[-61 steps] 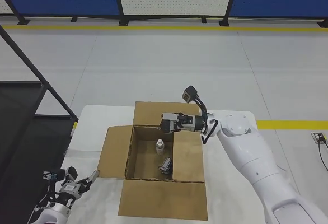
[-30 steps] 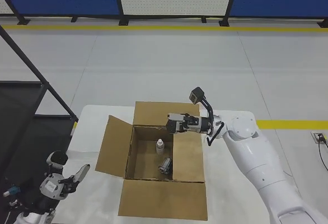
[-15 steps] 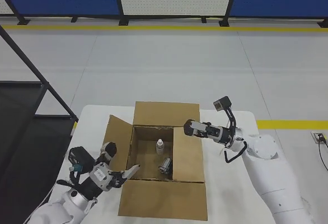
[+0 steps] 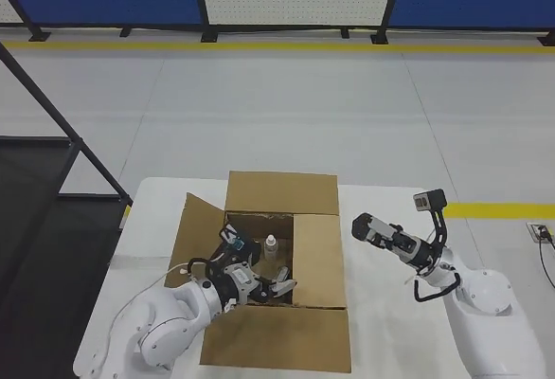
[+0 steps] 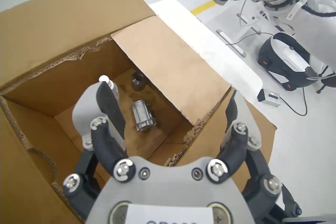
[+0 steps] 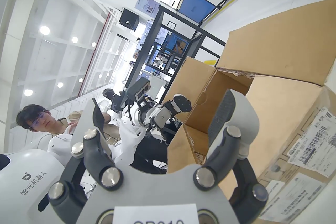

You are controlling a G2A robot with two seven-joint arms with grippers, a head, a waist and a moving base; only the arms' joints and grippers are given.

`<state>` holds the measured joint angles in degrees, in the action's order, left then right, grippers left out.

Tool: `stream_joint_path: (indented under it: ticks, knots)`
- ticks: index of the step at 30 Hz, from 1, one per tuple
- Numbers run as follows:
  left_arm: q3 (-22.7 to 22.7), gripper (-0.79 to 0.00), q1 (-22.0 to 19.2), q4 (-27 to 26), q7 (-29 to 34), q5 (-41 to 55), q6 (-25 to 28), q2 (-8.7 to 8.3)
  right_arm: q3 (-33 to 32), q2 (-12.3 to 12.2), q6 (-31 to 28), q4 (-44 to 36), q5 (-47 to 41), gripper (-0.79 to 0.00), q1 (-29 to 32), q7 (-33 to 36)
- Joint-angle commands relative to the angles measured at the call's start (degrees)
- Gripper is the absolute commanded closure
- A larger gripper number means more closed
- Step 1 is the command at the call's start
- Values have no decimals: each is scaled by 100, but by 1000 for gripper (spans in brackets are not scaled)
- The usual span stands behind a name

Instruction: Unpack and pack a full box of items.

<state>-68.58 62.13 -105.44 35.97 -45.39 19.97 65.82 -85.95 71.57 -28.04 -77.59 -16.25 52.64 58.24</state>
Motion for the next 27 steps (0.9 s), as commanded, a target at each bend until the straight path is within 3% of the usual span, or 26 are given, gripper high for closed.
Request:
stream_joint_path:
  ticks: [1,8,16,27]
  knots:
    - [-2,-785,3,-2,-35,-1,0,0,0,0,0,0,0,-785,1,1]
    - [-2,-785,-17,205,-213,132,-218,22,66,-13,60,-143,204,-785,37,-150]
    - [296,-785,-633,1262,-127,914,-375,143,181,-64,-21,-286,605,-785,16,-330]
    - [897,-785,-1460,2477,472,2253,-6,343,23,-169,-47,-385,658,-785,214,-502]
